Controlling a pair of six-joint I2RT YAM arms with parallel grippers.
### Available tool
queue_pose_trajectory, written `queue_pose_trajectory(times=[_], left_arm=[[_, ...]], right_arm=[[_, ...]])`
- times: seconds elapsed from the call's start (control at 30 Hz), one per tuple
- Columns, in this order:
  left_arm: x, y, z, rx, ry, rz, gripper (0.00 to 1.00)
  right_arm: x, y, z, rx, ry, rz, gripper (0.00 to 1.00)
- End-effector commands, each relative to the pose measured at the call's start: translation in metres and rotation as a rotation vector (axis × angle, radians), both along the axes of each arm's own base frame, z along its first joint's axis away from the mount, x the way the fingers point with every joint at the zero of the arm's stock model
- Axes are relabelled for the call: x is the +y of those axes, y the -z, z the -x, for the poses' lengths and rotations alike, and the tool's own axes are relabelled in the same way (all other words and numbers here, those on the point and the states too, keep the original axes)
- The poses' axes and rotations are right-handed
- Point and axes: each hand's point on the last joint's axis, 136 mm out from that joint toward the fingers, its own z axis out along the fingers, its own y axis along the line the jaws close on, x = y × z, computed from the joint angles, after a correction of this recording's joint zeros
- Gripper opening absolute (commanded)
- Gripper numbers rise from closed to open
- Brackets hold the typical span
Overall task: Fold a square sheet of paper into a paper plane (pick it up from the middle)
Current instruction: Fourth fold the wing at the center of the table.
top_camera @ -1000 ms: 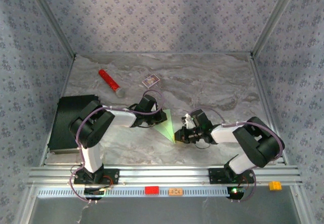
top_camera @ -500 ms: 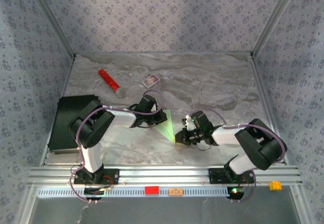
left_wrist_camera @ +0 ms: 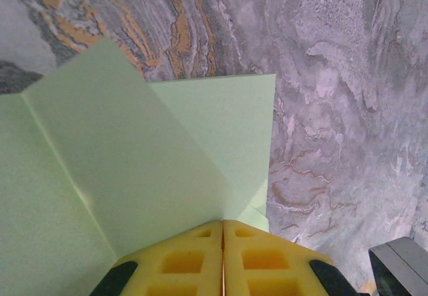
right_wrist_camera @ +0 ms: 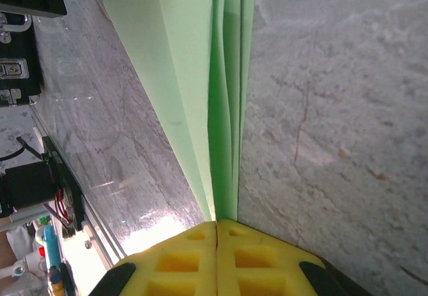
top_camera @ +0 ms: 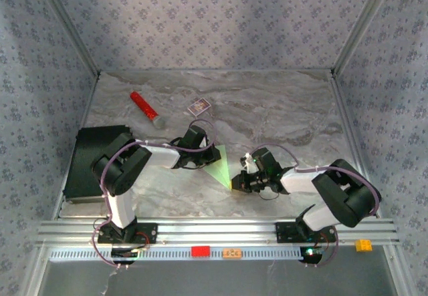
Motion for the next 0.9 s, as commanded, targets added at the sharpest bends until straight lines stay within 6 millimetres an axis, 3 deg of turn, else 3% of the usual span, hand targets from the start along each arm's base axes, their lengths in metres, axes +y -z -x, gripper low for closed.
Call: queue_pose_trajectory(times=[0.0,0.17,0.4,0.53,0.73,0.87], left_arm=[[0.023,0.028,0.007,0.052,-0.04,-0.101,0.08],[0.024,0.028,0.007,0.053,-0.042,-0.103,0.08],[0.022,0.028,0.007,0.053,-0.04,-0.1,0.08],[0.022,0.027,0.008,0.053,-0.035,-0.096,0.08],[0.021,0.023,0.008,0.039,-0.029,-0.093,0.08],[0.02,0.023,0.009,0.039,-0.025,-0.094,0.08]], right_arm=[[-0.024,0.031,0.043,0.166,-0.025,0.113,0.06],[-0.027,0.029,0.043,0.158,-0.017,0.122,0.13],[-0.029,0.029,0.045,0.157,-0.02,0.128,0.06],[-0.028,0.025,0.041,0.143,-0.019,0.137,0.1],[-0.031,-0.013,0.007,-0.009,0.042,0.148,0.11],[-0.016,-0.048,-0.017,-0.08,0.034,0.042,0.09]])
